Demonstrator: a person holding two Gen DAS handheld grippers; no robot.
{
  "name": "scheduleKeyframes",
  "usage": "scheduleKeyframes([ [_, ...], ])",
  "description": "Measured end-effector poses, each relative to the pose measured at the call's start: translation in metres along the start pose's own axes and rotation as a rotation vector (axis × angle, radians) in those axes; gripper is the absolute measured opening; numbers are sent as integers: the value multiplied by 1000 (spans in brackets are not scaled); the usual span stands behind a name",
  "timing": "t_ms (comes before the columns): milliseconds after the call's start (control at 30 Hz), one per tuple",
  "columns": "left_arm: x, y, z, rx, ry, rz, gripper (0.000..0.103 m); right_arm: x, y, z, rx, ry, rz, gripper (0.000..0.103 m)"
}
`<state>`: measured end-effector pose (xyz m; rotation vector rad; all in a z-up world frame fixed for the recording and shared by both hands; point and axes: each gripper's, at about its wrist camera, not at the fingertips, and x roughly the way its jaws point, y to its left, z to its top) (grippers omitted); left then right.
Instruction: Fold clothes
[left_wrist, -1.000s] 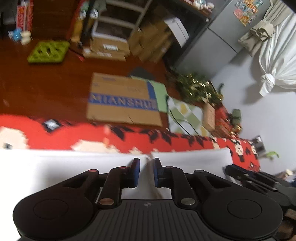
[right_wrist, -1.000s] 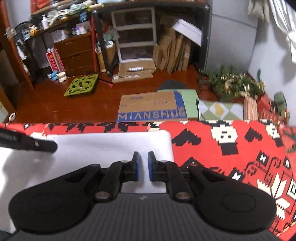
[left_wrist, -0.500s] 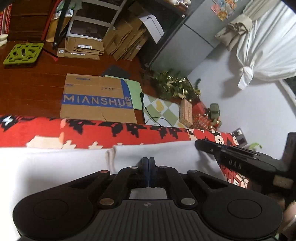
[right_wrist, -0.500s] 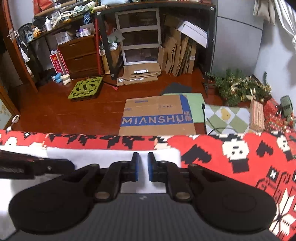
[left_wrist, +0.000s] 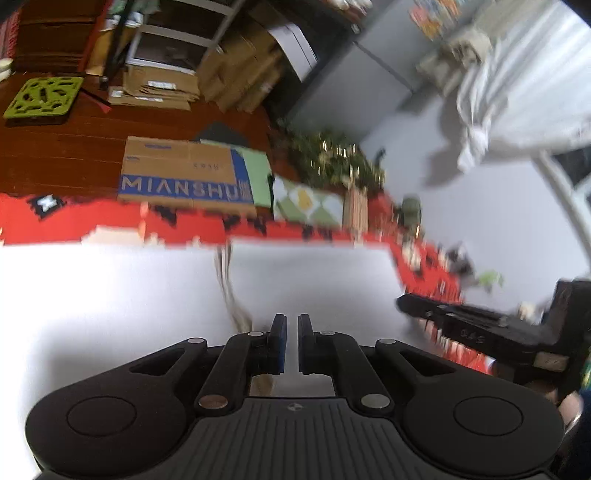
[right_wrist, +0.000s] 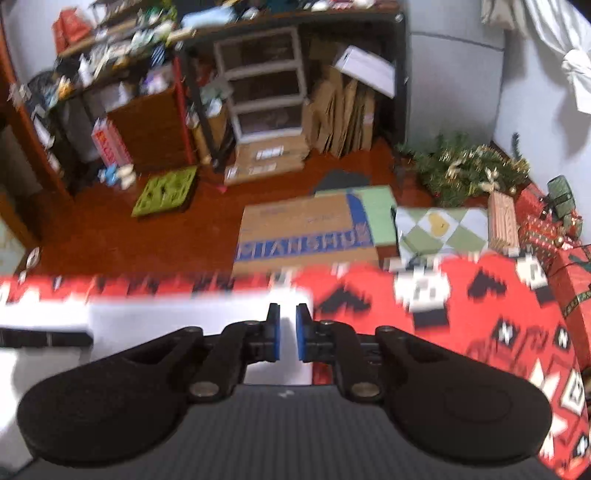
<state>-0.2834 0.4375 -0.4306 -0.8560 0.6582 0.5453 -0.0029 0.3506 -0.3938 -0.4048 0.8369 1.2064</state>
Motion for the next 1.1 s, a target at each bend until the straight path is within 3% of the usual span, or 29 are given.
scheduleKeyframes([
  [100, -1, 3, -10, 15, 16, 5, 4, -12, -1, -29, -30, 46, -8, 9],
  [300, -11, -2, -11, 11, -17, 12, 4, -45, -6, -66, -11, 37, -40, 9],
  [400, -8, -14, -10, 36, -18, -17, 4, -59, -1, -66, 5, 4, -48, 7],
  [567, 8, -22, -18, 131, 26, 29, 4, -52, 23, -62, -22, 9, -5, 7],
  [700, -1, -12, -17, 112, 29, 46, 3, -52, 14, -78, -11, 27, -4, 0],
  [900, -19, -16, -18, 85, 2, 45, 3, -73, -11, -94, 47, 81, -54, 2],
  [1100, -1, -35, -16, 100, -1, 4, 3, -86, 5, -75, 50, -12, -33, 3],
])
